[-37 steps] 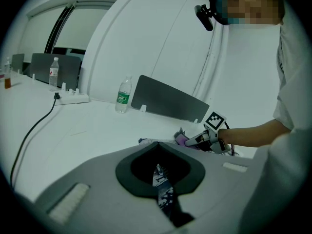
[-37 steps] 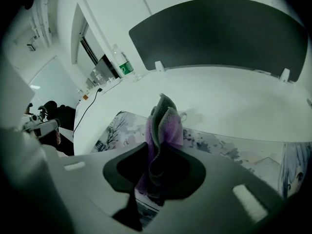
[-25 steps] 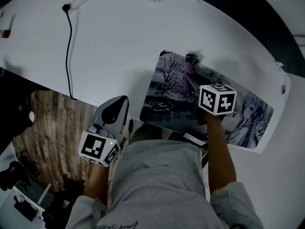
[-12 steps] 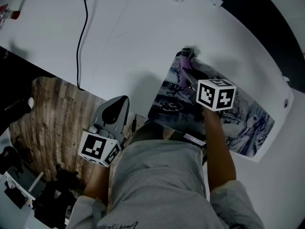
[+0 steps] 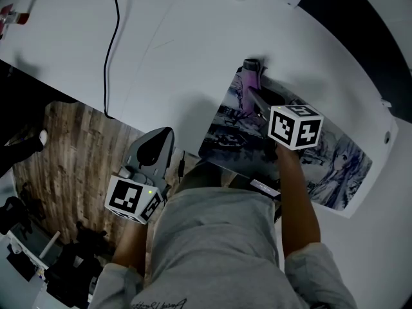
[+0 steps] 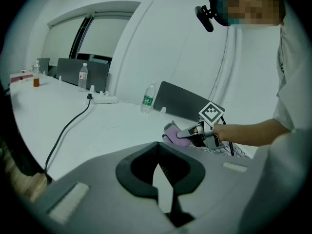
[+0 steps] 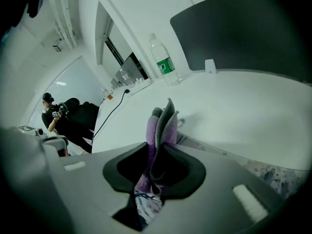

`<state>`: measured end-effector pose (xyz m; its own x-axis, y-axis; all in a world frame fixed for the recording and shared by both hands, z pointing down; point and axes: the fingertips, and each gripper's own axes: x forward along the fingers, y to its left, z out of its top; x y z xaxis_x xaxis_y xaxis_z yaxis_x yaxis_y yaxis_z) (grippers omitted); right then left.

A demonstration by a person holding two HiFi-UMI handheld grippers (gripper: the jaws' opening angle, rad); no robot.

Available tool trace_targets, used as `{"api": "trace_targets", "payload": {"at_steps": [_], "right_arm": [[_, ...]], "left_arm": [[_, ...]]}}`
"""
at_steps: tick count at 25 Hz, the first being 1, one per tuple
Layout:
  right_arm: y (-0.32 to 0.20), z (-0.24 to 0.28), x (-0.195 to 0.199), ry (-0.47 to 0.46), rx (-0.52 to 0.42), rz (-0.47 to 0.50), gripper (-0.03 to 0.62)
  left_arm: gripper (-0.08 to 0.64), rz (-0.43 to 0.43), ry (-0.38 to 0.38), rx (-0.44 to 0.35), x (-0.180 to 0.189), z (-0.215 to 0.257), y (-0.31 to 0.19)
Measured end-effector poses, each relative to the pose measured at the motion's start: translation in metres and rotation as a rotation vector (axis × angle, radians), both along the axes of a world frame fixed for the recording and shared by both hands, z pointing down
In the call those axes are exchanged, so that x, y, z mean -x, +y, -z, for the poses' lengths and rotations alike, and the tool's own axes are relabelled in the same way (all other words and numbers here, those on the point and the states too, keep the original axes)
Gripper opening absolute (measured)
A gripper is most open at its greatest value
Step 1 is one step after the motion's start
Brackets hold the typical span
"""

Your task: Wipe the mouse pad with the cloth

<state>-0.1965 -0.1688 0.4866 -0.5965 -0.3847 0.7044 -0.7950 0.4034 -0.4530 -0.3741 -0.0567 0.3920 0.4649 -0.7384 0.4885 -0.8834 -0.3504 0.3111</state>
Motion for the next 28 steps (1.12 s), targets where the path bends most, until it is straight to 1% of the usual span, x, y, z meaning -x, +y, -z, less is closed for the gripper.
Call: {"api": "trace_targets", "payload": {"at_steps": [4, 8, 11, 15, 20, 24, 28], "right_arm": [[0.010, 0.017, -0.021, -0.018, -0.029, -0.015, 0.094], [0.025, 0.031, -0.053, -0.046, -0.056, -0.049, 0.094], [0.040, 0.039, -0.085, -0.058, -0.069, -0.082, 0.094], [0.066, 0.048, -0.142, -0.052, -0.076, -0.127, 0.094], [0.099, 0.057, -0.218, 0.023, -0.107, -0.164, 0.094], [0.128, 0.064, -0.286, 0.030, -0.106, -0.236, 0.094], [0.155, 0.066, -0.355, 0.048, -0.104, -0.316, 0.094]], "left_arm": [[0.018, -0.044, -0.004, -0.013, -0.021, 0.005, -0.002], [0.018, -0.119, -0.004, -0.028, -0.059, 0.011, -0.004], [0.018, -0.175, -0.008, -0.033, -0.092, 0.015, -0.003], [0.018, -0.243, -0.001, -0.056, -0.145, 0.019, 0.005], [0.018, -0.336, 0.011, -0.074, -0.222, 0.028, 0.015], [0.018, -0.411, 0.014, -0.076, -0.288, 0.037, 0.027], [0.018, -0.471, 0.030, -0.093, -0.344, 0.040, 0.038]]}}
